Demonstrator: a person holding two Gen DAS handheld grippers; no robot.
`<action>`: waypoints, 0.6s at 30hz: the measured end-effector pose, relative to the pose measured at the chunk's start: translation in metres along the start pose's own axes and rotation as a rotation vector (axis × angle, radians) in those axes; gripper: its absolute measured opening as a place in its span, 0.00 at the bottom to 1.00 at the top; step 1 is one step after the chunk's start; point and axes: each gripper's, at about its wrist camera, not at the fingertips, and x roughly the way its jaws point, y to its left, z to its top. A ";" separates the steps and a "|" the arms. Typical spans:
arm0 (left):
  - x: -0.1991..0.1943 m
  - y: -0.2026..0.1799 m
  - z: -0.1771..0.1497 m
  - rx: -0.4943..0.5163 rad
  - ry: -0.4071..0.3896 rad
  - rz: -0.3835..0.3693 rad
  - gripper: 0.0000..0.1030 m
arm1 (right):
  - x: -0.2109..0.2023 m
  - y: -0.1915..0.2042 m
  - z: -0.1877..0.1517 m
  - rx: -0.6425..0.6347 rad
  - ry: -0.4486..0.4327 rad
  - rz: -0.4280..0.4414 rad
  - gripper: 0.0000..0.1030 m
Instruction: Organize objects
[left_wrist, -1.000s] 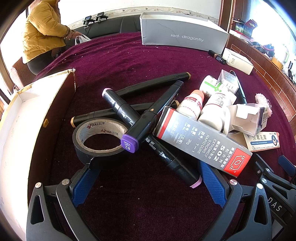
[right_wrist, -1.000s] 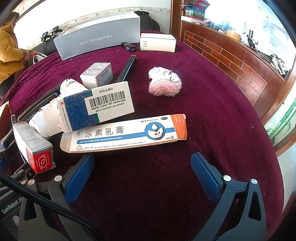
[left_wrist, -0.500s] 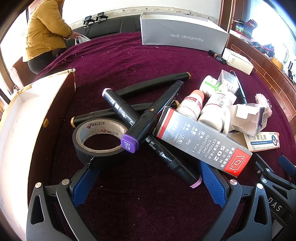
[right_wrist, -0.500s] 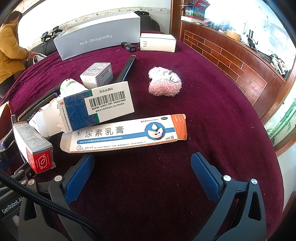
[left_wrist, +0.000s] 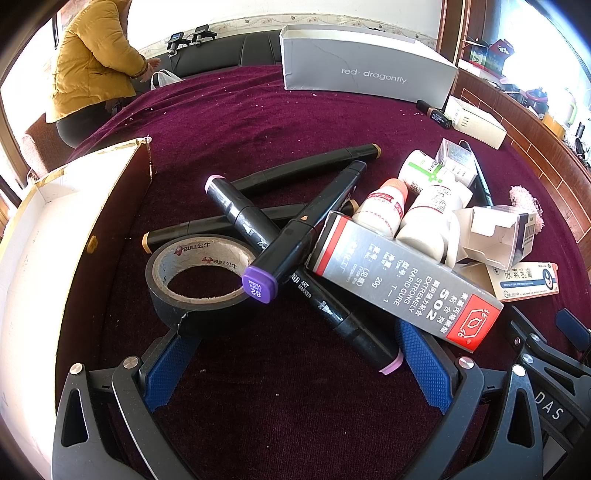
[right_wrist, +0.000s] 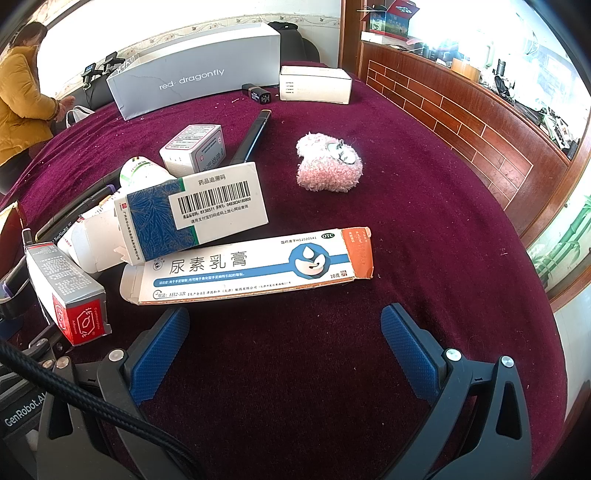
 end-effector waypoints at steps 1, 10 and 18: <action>0.000 0.000 0.000 0.000 0.000 0.000 0.99 | 0.000 0.000 0.000 0.000 0.000 0.000 1.00; 0.000 0.003 0.000 -0.010 -0.002 0.006 0.99 | -0.002 0.000 -0.002 0.000 0.000 0.000 1.00; -0.001 0.008 0.002 0.010 0.037 -0.014 0.98 | 0.001 0.003 -0.001 -0.006 0.001 -0.007 1.00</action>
